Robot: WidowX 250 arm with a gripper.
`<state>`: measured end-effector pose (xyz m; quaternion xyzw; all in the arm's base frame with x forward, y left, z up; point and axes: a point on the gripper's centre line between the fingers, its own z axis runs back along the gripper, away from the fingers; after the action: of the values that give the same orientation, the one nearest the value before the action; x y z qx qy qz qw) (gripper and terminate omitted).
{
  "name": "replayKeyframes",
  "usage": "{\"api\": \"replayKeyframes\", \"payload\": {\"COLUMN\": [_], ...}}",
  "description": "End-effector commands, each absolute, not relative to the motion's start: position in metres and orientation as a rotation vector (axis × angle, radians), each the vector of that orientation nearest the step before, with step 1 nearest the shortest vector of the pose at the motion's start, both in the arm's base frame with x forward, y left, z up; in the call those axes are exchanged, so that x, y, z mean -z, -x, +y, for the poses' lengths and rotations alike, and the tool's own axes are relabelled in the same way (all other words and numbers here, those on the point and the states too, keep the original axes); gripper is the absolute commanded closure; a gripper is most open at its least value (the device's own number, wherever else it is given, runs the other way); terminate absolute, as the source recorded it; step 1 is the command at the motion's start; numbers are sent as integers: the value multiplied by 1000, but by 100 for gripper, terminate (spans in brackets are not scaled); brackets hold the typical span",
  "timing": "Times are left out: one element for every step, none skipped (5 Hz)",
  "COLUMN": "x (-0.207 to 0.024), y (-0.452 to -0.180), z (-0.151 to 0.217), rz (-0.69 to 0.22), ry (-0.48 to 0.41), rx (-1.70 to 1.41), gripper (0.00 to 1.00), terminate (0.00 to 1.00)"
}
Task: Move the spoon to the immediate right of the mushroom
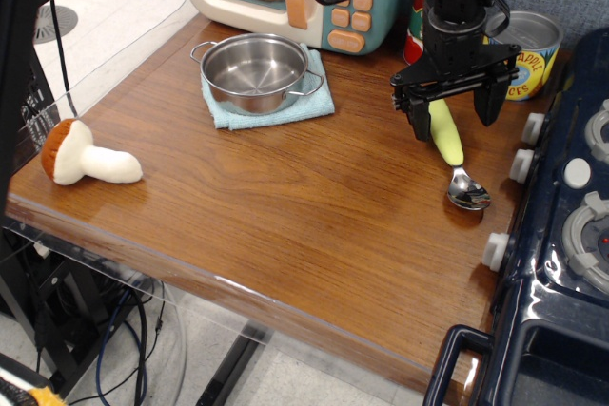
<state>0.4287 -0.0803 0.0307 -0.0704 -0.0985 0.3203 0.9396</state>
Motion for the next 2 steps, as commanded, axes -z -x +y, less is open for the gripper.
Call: {"api": "replayKeyframes", "payload": {"x": [-45, -43], "y": [-438, -439], "z": [-80, -77], "rz": [-272, -267], "ry": [125, 120], "rx": [-620, -621], "gripper": [100, 100], "terminate": [0, 0]}}
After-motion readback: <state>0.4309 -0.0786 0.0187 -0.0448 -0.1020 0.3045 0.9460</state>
